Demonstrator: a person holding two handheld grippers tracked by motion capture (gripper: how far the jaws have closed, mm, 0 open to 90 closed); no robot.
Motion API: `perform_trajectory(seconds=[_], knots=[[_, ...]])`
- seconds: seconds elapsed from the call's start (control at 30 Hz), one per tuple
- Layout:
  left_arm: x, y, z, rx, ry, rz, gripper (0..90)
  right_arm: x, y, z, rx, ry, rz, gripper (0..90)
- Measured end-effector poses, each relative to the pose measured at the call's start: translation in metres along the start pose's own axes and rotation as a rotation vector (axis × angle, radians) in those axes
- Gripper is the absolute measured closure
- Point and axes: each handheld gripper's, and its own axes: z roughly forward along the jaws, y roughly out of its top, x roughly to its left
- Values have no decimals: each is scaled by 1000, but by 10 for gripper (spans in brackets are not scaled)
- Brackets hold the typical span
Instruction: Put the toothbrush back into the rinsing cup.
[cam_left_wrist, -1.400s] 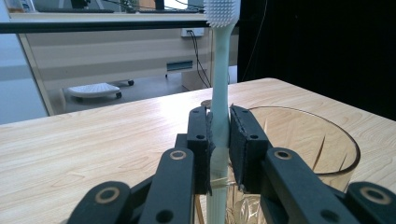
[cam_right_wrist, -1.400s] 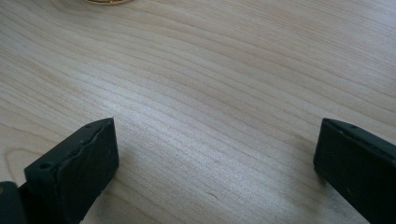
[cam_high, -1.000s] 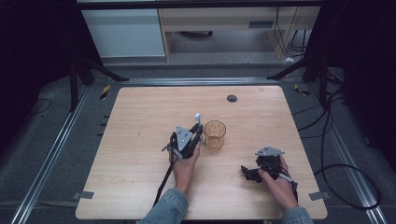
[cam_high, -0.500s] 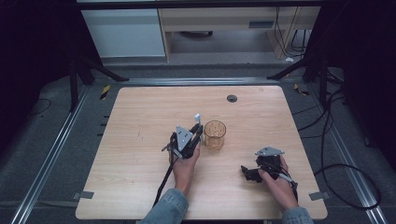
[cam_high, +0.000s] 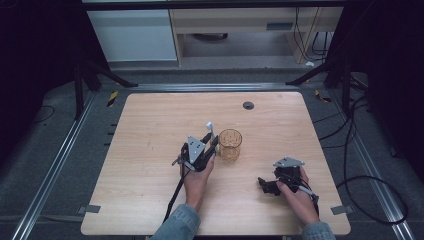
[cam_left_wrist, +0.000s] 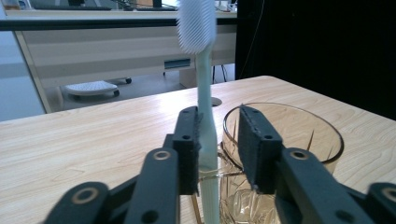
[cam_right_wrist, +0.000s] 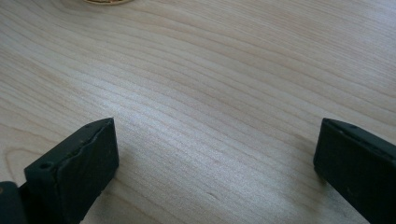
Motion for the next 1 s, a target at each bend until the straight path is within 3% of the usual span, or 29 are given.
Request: perform_trajectory(seconds=[0.27, 0.6, 0.77, 1.0], knots=[[2, 6, -8, 16, 0, 37, 519, 0, 0, 0, 0, 0, 1, 3], [6, 11, -13, 152, -67, 87, 287, 0, -1, 0, 0, -3, 3, 3], [6, 12, -16, 194, -97, 105, 252, 1, 0, -1, 0, -2, 5, 4], [1, 12, -13, 310, -139, 125, 198, 1, 0, 0, -1, -2, 6, 4]])
